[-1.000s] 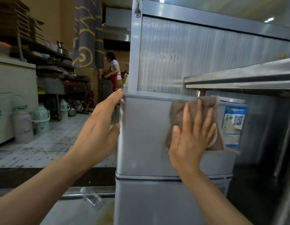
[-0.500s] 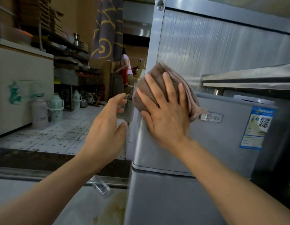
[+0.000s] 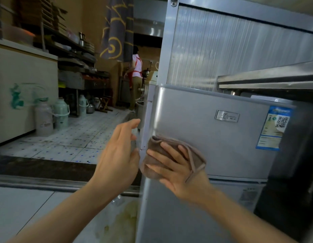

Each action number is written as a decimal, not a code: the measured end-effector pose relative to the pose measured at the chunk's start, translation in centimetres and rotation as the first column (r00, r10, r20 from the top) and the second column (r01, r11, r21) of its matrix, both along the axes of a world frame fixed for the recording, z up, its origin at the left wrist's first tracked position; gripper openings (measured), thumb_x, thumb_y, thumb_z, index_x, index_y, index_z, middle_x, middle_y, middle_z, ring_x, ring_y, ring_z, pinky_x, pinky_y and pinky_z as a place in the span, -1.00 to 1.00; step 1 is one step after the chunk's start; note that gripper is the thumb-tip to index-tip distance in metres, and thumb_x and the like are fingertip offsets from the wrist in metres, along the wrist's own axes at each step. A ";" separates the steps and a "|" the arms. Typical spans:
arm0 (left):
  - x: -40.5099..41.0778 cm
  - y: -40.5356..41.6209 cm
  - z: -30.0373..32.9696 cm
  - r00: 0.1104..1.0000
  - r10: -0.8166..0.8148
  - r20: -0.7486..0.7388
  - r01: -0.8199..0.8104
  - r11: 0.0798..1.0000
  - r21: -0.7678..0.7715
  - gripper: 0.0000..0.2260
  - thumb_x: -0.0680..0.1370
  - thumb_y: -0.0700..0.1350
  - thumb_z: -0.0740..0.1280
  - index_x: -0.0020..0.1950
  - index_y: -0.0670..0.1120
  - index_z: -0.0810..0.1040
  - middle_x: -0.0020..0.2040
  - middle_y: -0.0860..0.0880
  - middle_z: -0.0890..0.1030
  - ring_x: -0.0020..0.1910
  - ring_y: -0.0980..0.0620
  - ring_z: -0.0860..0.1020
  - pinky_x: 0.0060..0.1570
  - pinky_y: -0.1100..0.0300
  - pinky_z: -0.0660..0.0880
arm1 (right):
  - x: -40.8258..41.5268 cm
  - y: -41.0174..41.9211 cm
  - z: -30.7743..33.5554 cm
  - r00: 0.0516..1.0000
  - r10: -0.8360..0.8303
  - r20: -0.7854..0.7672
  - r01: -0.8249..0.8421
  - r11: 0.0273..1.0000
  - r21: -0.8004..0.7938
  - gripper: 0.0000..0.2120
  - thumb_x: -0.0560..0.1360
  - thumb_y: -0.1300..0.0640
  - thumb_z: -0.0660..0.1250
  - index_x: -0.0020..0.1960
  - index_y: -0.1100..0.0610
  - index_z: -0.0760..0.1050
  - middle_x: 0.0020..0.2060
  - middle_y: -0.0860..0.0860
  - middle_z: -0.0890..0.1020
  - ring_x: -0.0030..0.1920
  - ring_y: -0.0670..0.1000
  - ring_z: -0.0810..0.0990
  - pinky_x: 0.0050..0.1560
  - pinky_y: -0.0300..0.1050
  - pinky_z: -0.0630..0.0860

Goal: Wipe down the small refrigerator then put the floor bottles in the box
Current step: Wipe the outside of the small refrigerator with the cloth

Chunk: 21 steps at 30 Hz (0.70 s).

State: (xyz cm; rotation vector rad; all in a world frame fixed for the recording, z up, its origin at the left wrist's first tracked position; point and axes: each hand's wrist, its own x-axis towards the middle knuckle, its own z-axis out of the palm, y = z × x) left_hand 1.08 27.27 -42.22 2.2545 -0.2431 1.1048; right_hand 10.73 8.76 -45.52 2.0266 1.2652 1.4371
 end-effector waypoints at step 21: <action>5.5 -6.0 -1.4 0.973 0.230 0.004 -0.230 0.972 0.040 -0.18 0.50 0.07 0.30 0.50 0.08 -0.26 0.28 -0.10 0.27 0.14 -0.10 0.41 -0.21 0.11 0.38 | 2.8 -5.3 2.5 0.992 -0.114 -0.057 0.126 0.802 0.584 -0.37 0.50 -0.13 0.12 0.52 -0.04 0.06 0.52 0.00 0.08 0.53 0.13 -0.04 0.46 0.20 -0.19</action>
